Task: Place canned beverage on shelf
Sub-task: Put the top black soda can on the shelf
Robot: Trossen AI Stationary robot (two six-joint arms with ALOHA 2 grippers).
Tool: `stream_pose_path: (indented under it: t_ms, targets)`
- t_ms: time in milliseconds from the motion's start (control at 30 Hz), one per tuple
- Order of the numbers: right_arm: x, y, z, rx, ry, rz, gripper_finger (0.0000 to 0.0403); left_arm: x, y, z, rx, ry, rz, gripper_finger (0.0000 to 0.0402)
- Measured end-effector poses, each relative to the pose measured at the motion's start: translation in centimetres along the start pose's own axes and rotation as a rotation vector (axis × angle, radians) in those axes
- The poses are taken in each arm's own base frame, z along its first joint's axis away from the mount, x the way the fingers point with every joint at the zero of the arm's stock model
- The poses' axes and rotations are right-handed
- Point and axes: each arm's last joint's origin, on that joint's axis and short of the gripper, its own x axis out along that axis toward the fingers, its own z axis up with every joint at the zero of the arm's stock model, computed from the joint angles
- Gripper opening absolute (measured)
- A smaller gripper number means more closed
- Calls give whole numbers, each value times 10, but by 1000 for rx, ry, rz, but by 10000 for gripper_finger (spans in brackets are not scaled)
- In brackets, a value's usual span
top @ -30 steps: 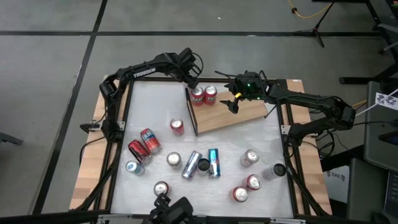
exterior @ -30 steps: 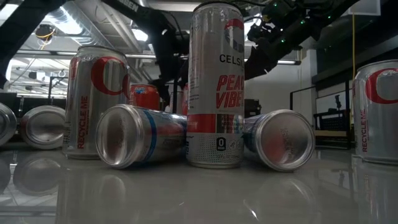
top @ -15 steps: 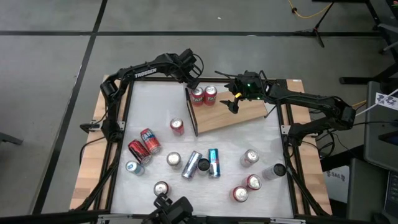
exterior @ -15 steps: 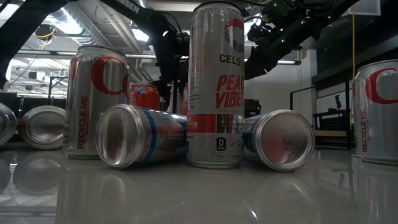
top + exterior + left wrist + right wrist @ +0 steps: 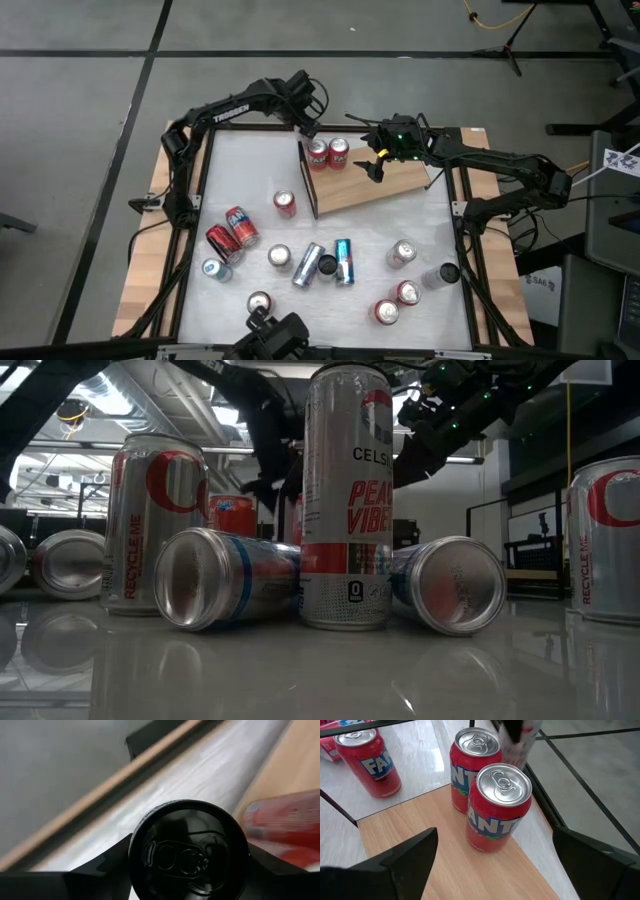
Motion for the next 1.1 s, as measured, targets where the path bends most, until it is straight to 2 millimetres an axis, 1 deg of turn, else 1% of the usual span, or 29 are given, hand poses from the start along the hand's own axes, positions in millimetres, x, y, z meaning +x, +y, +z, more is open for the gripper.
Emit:
stream_pose_path:
  t_ms: [167,267,433,567,667,733,867,1033,1100]
  targets:
    - [-2,-1,1,-1,-3,-21,383,-32,-4,14,40,-48,17,237]
    - [-6,-2,3,-2,-1,-36,383,-56,-6,23,69,-100,6,238]
    - [-15,-3,14,-30,0,-47,383,-92,-13,35,120,-200,-6,239]
    - [-19,-4,21,-31,-9,-51,383,-121,-29,37,198,-282,-57,239]
    - [-23,-5,24,-30,11,-64,383,-136,-48,33,284,-320,-121,240]
    - [-27,-5,28,-30,27,-77,383,-144,-63,28,350,-327,-168,240]
    - [-34,-6,32,-26,81,-74,383,-149,-93,11,493,-288,-259,240]
    - [-42,-6,37,-23,122,-64,383,-146,-127,-13,672,-201,-354,240]
    - [-43,-6,37,-22,130,-55,383,-142,-139,-21,724,-177,-375,240]
